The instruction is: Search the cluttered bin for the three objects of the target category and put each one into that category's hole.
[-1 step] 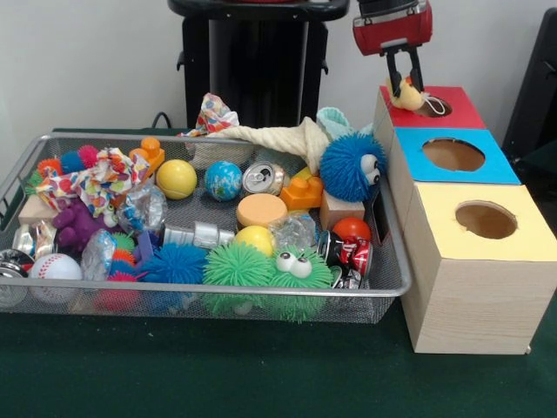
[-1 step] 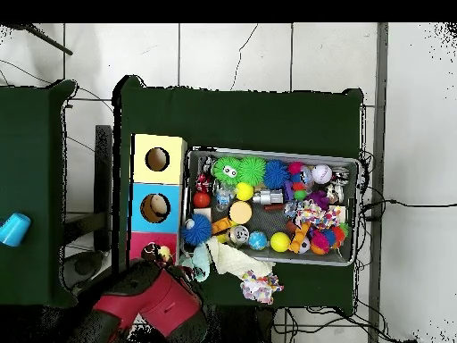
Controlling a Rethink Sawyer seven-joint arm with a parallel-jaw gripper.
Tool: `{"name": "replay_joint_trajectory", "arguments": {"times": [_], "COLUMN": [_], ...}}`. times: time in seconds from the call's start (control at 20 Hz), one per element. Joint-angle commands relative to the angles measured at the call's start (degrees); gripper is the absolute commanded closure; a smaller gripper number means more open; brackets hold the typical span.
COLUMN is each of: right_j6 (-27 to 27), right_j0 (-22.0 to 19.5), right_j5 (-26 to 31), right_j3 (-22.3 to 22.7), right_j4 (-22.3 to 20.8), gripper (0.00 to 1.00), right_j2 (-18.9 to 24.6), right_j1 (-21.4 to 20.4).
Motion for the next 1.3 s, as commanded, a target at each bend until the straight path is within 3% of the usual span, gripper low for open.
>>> {"name": "replay_joint_trajectory", "arguments": {"times": [0.05,0.55,1.3], "right_j6": [11.34,14.54,12.2], "right_j0": [-1.92,-1.55,-6.02], "right_j5": [2.26,3.82,6.37], "right_j3": [4.55,4.76,6.12], "right_j4": [4.32,4.74,7.95], "gripper": [1.0,1.0,1.0], "right_j2": [12.19,13.85,19.12], "right_j1": [1.21,-0.86,-3.84]}}
